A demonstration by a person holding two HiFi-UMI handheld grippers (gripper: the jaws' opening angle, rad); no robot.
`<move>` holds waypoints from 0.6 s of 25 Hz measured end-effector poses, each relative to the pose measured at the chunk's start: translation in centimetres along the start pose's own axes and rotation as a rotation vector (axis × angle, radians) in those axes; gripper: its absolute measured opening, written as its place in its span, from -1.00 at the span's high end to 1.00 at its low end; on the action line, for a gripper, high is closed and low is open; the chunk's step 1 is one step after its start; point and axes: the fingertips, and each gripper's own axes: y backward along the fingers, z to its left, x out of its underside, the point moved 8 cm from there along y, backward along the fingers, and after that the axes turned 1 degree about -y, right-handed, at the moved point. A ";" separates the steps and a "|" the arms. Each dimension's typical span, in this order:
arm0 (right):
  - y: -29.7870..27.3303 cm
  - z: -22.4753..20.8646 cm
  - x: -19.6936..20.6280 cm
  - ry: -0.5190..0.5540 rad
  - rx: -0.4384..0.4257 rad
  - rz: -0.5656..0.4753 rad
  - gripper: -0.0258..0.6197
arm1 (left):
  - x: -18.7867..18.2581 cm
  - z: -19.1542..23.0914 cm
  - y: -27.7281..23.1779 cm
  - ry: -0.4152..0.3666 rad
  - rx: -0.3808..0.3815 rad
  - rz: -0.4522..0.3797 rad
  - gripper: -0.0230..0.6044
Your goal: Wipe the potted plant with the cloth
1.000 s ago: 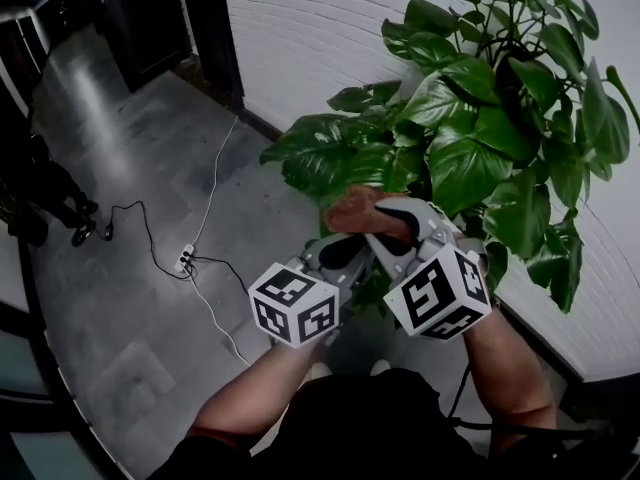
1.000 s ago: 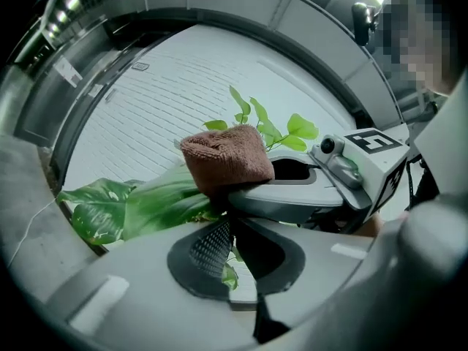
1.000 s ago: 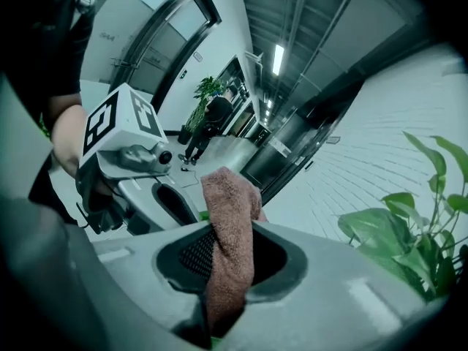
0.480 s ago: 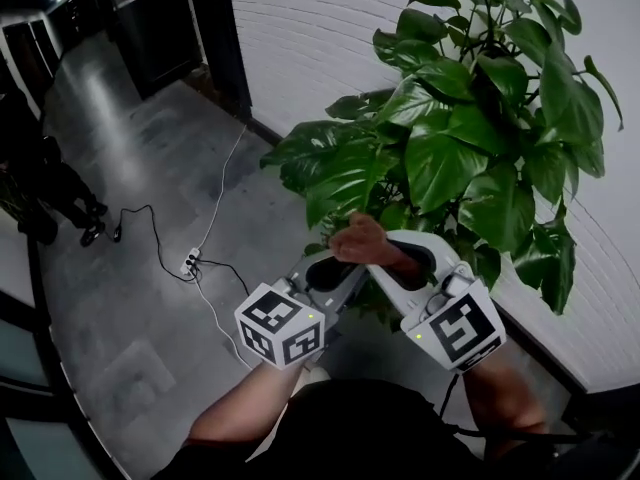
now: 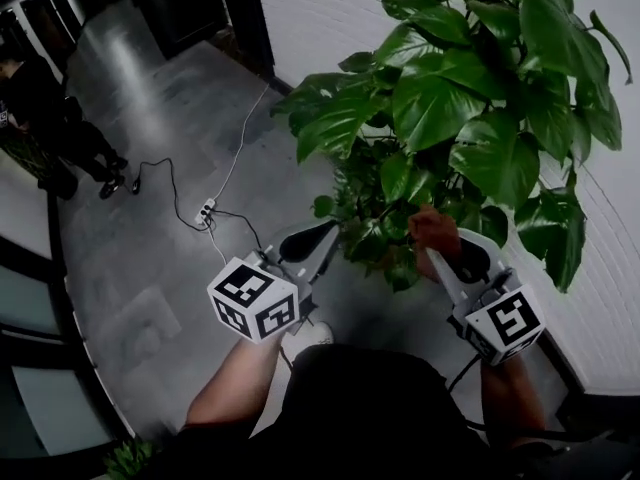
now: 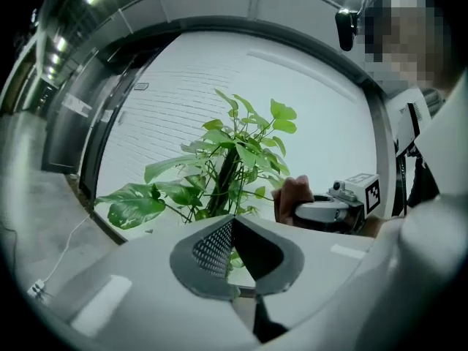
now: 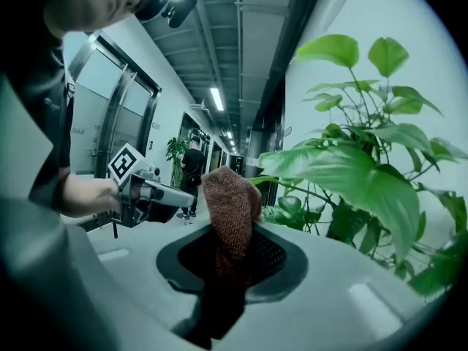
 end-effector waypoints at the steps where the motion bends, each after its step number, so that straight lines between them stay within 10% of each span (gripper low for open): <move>1: 0.9 -0.4 0.6 -0.009 0.009 0.001 0.71 | 0.2 0.0 0.3 -0.004 -0.023 0.007 0.87; 8: 5.3 -1.8 2.9 -0.073 0.015 0.020 0.71 | 1.2 -1.7 2.6 0.025 -0.146 0.063 0.87; 15: 7.5 0.7 3.0 -0.108 0.094 0.018 0.71 | 1.8 -2.5 2.8 -0.011 -0.075 0.142 0.87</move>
